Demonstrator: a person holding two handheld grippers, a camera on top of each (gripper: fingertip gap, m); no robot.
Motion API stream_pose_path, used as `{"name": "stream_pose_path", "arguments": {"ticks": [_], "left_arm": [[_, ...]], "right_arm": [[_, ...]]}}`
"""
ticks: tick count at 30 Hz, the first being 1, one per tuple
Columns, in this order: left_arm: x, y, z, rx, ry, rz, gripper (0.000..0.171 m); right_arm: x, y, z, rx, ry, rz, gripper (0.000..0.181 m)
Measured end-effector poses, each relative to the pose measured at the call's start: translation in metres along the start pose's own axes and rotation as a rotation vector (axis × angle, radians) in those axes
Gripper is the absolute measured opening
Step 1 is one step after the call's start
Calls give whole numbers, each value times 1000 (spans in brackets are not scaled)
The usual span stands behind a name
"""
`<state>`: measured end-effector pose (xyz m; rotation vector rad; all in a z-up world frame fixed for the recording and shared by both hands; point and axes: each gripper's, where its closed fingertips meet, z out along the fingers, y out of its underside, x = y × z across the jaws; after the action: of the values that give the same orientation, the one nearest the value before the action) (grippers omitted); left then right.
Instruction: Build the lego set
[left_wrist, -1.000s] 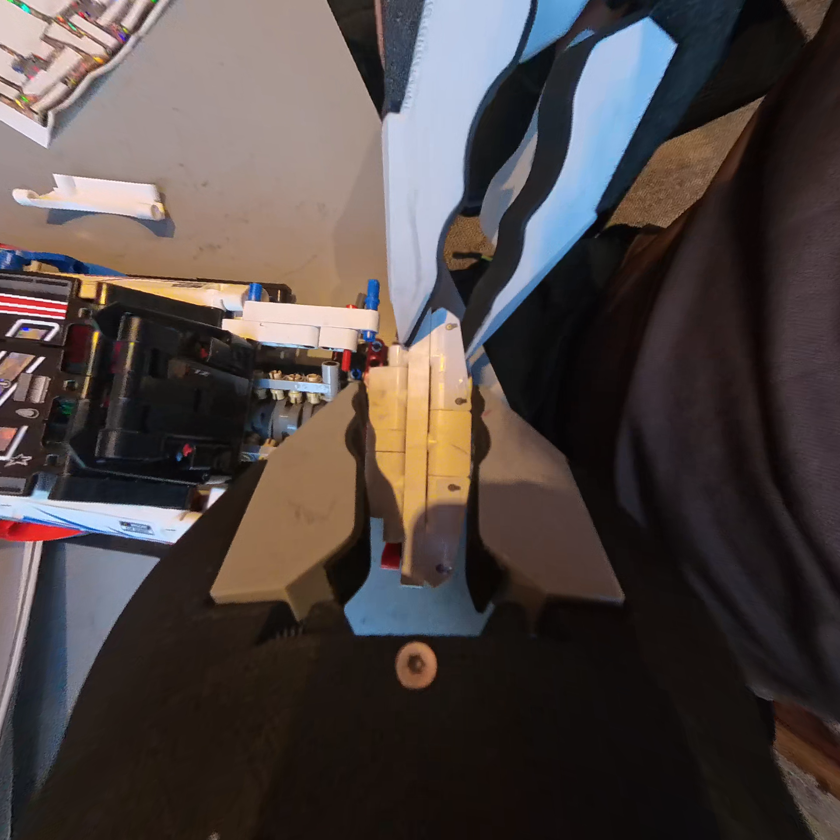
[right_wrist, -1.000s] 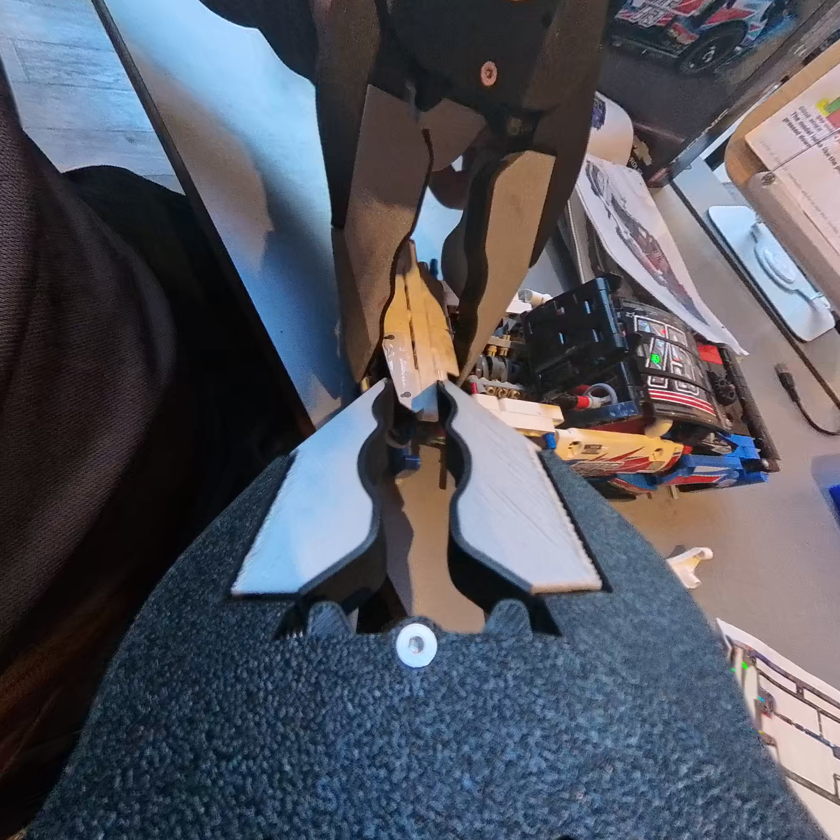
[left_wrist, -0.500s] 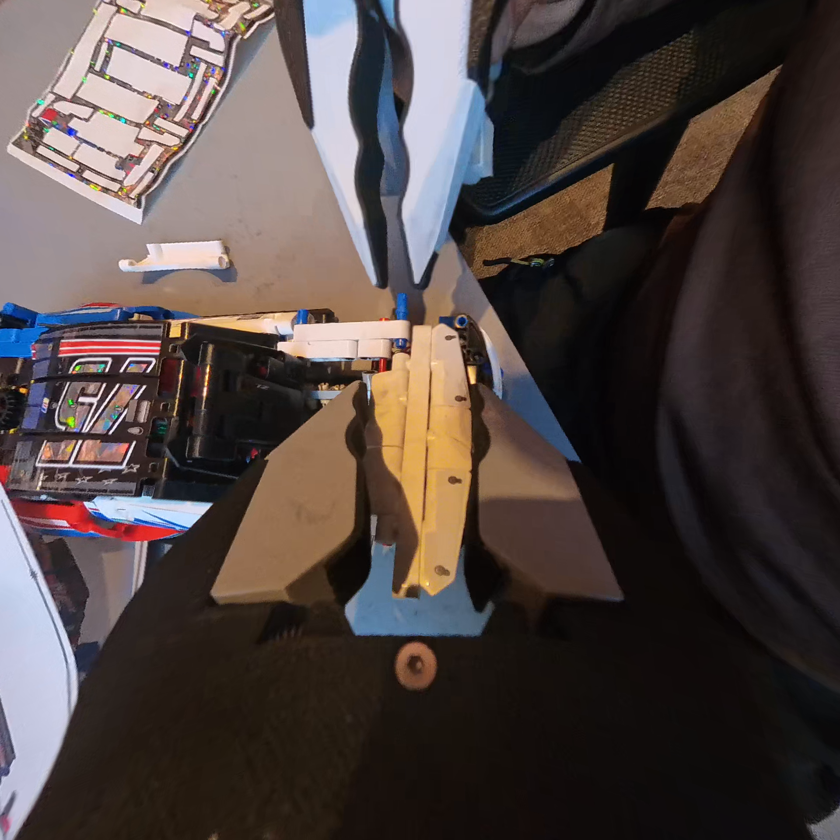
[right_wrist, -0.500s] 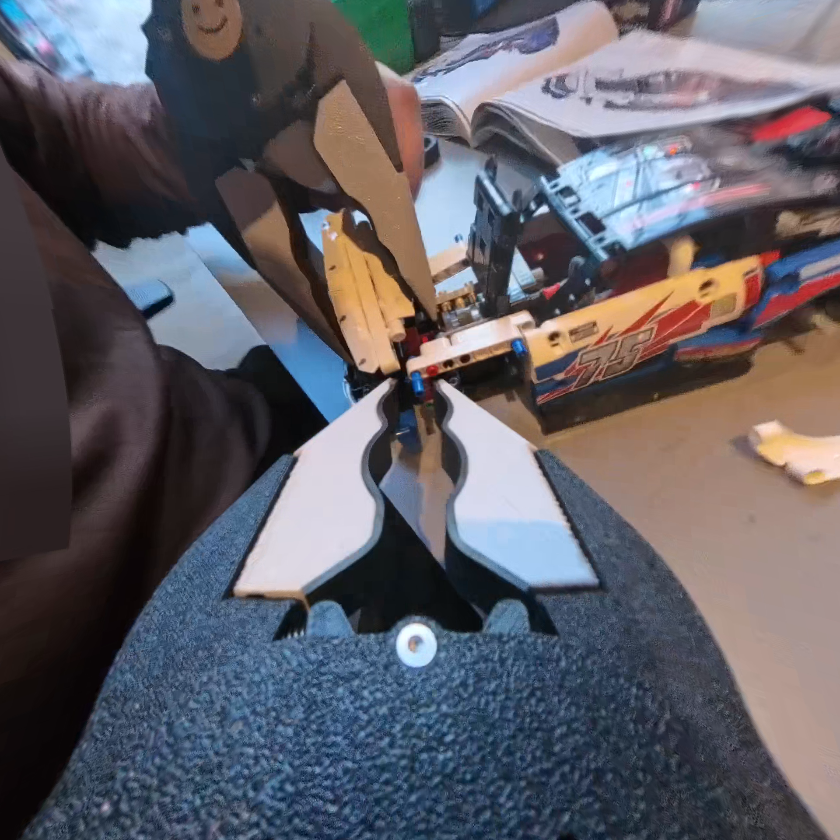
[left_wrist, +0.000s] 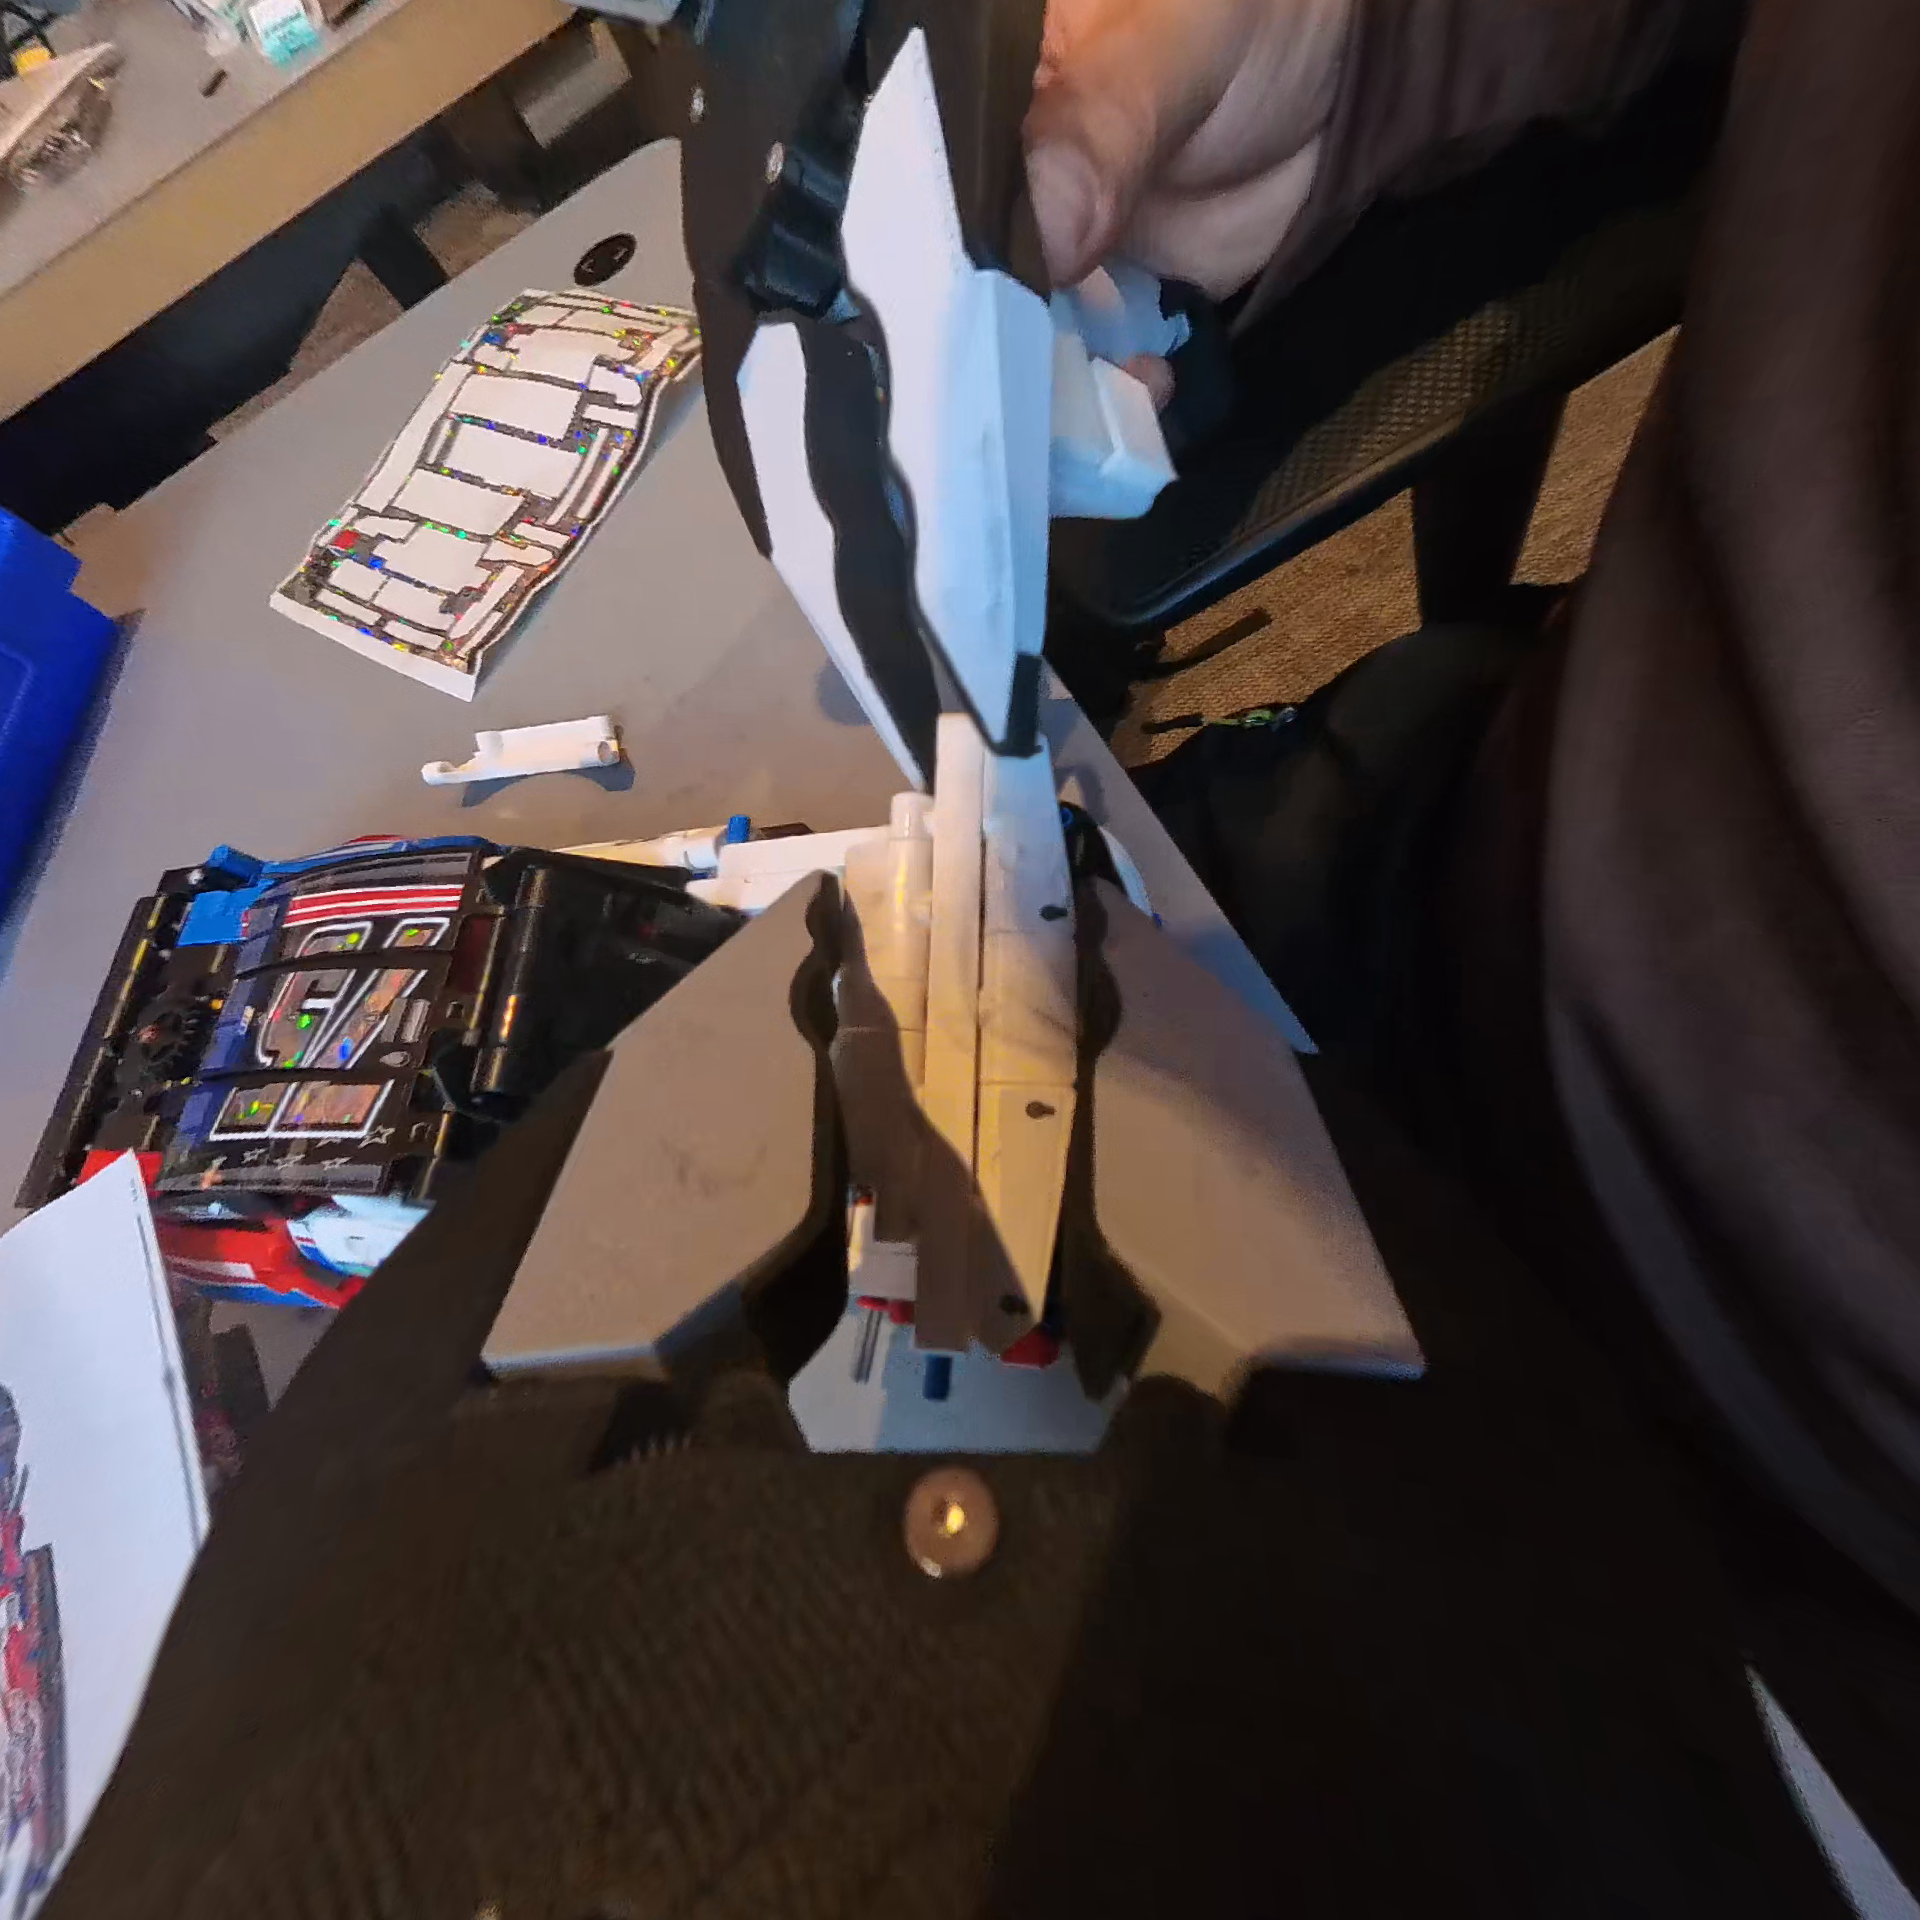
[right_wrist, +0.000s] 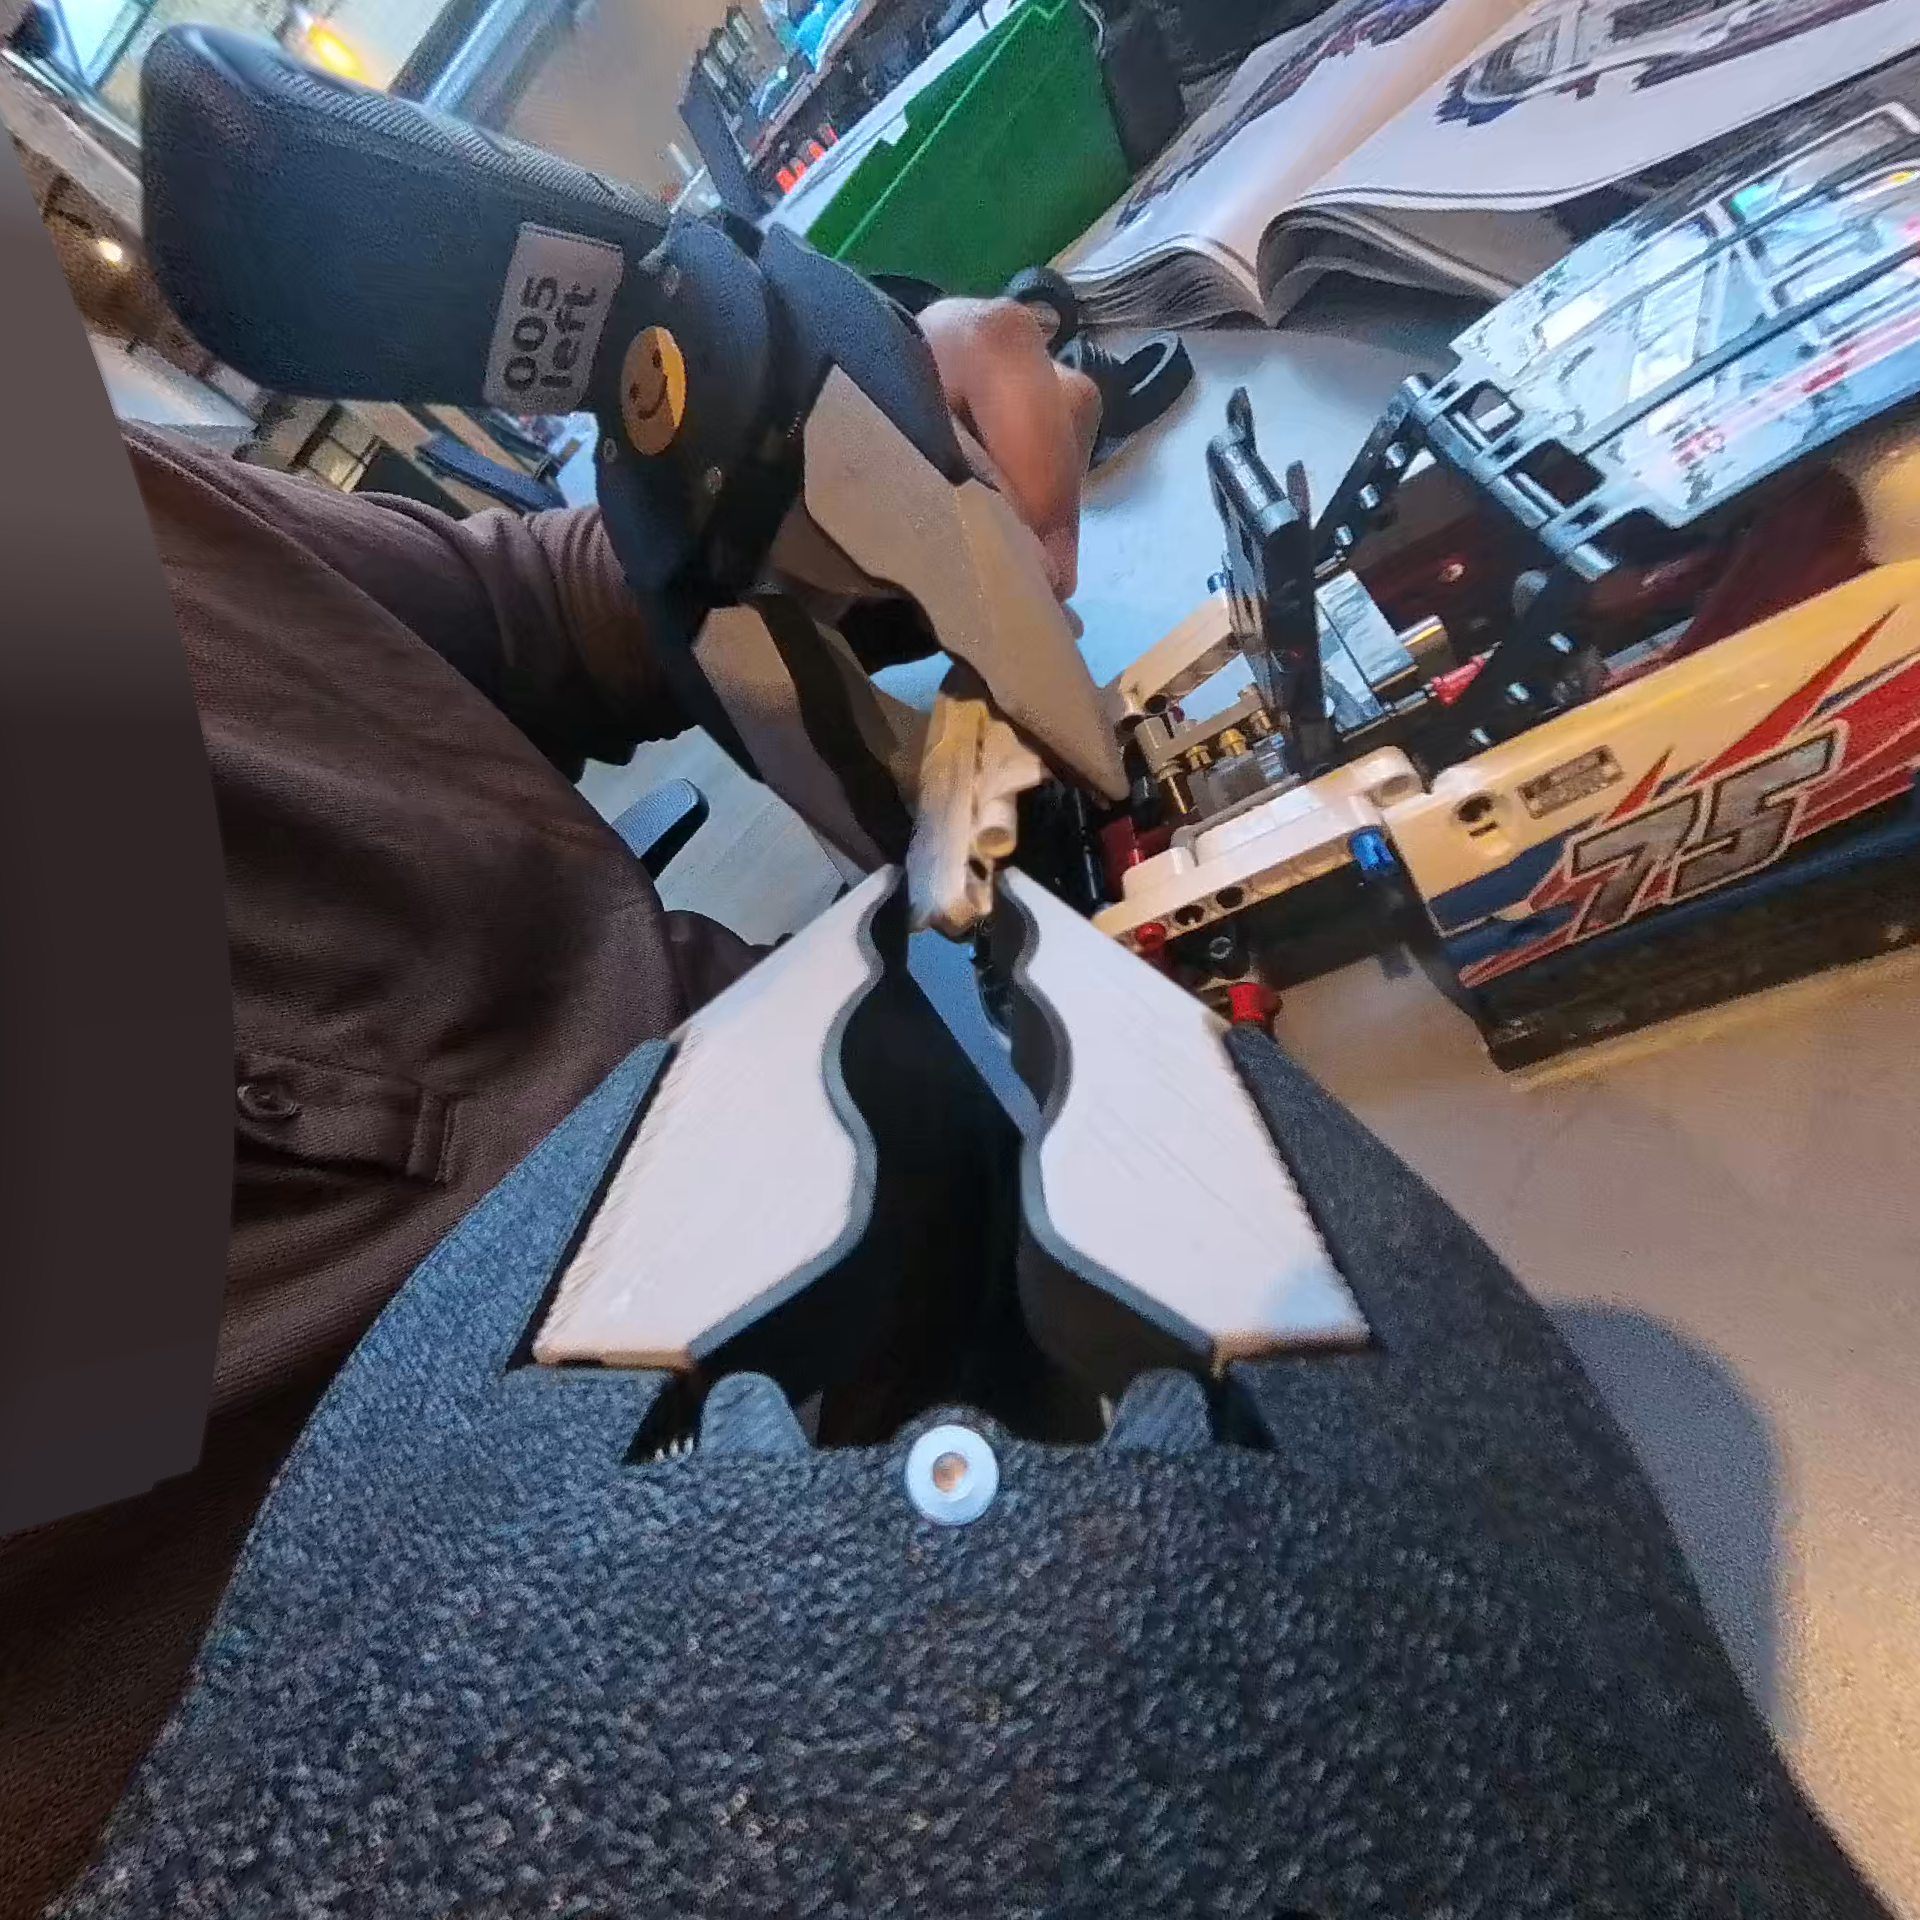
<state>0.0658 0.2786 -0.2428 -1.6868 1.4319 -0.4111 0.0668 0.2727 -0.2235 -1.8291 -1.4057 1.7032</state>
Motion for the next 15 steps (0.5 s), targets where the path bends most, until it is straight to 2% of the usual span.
{"name": "stream_pose_path", "arguments": {"ticks": [2,8,15], "left_arm": [[0,-2,2,17,-11,17,43],[2,6,4,-34,-23,-4,42],[-3,10,1,-69,-57,-5,41]], "right_arm": [[3,3,3,-16,-2,23,15],[8,9,5,-29,-11,61,8],[15,8,5,-20,16,71,8]]}}
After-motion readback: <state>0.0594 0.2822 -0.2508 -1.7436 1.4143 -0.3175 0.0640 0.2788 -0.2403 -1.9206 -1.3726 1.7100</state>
